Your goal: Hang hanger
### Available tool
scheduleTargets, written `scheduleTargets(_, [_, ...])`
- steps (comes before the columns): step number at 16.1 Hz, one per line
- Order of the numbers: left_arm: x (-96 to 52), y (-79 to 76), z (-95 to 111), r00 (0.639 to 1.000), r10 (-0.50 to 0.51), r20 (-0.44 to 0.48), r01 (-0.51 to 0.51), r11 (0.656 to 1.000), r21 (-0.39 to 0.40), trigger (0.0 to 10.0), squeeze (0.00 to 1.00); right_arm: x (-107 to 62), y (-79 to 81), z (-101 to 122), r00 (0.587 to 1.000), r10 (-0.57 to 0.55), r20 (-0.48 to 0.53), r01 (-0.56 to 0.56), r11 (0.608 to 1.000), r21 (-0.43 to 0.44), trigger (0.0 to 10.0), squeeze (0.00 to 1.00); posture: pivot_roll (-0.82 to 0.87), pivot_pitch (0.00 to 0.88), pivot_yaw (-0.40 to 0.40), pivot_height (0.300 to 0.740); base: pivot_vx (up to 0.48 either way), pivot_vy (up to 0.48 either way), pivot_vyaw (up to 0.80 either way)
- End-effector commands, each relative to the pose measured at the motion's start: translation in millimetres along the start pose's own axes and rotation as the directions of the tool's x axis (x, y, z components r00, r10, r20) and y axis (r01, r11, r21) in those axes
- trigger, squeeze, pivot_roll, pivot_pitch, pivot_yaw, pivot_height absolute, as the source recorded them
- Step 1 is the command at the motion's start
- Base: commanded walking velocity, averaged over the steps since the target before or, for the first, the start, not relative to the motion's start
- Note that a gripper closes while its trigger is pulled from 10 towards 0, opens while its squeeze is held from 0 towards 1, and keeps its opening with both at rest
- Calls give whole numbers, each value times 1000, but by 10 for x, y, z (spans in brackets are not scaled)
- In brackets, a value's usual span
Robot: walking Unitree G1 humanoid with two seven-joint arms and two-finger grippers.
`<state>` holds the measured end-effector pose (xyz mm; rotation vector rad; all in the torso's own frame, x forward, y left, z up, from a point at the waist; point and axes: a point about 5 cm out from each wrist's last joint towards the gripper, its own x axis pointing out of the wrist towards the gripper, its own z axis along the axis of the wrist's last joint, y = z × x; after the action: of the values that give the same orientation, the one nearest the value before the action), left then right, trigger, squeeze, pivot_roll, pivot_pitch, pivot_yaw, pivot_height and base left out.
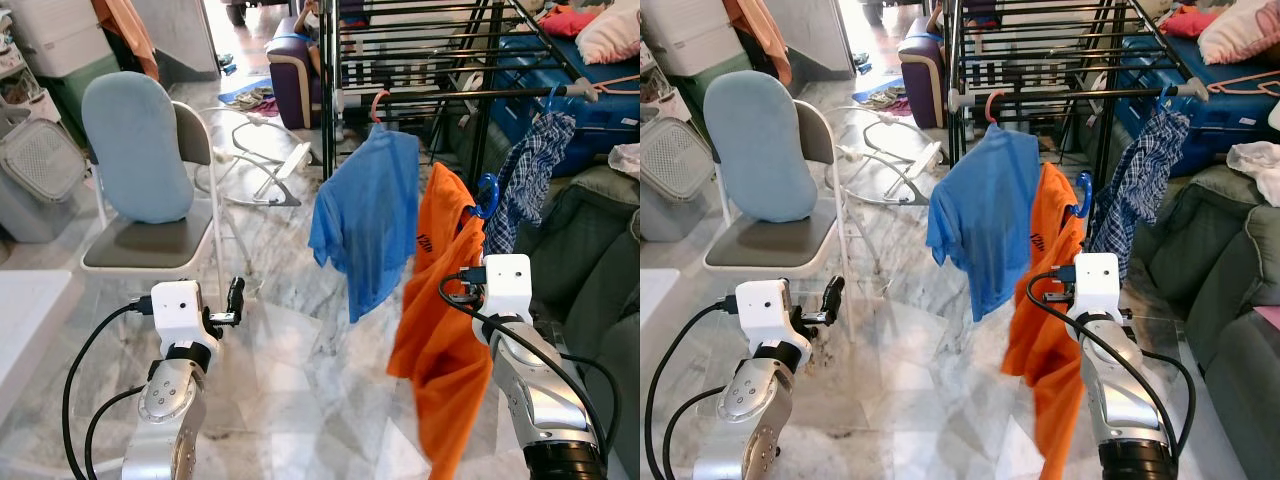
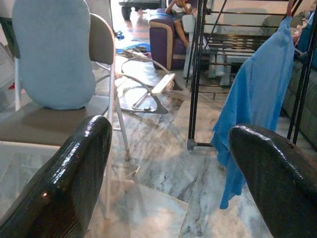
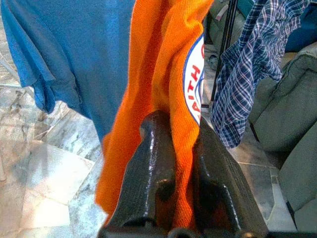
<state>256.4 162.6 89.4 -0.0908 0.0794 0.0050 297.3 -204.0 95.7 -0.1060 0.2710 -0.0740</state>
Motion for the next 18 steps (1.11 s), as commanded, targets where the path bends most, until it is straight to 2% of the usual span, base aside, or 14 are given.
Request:
scheduleTargets(1, [-6,20,41,1000,-2,16,2,1000,2,10000,0,2,8,88,999,0,45,0,1000,3,10000,0,-126,0,85,740,307,0,0])
scheduleTargets(6, [0,-25,43,1000,-27,16,27,1000,-6,10000,0,34,-80,122,998,-24,52,24,1000,3,10000,0,-131,0,88,740,316,0,0])
scheduleTargets(8, [5,-28,39,999,-29,14,29,1000,-7,10000,0,34,-82,122,998,-25,52,25,1000,3,10000,0,-131,0,87,740,321,0,0])
scheduleTargets(12, [-7,-55,10,999,-33,5,33,999,-10,10000,0,37,-82,129,998,-23,53,23,1000,-1,10000,0,-135,0,83,740,324,0,-528])
scheduleTargets(16, [-5,-61,9,999,-35,5,36,999,-11,10000,0,43,-83,136,998,-17,53,17,1000,-4,10000,0,-135,0,83,740,375,0,0])
scheduleTargets(18, [-4,-66,8,999,-34,4,34,999,-10,10000,0,44,-50,163,997,21,71,-20,1000,-12,10000,0,-135,0,83,740,469,0,0])
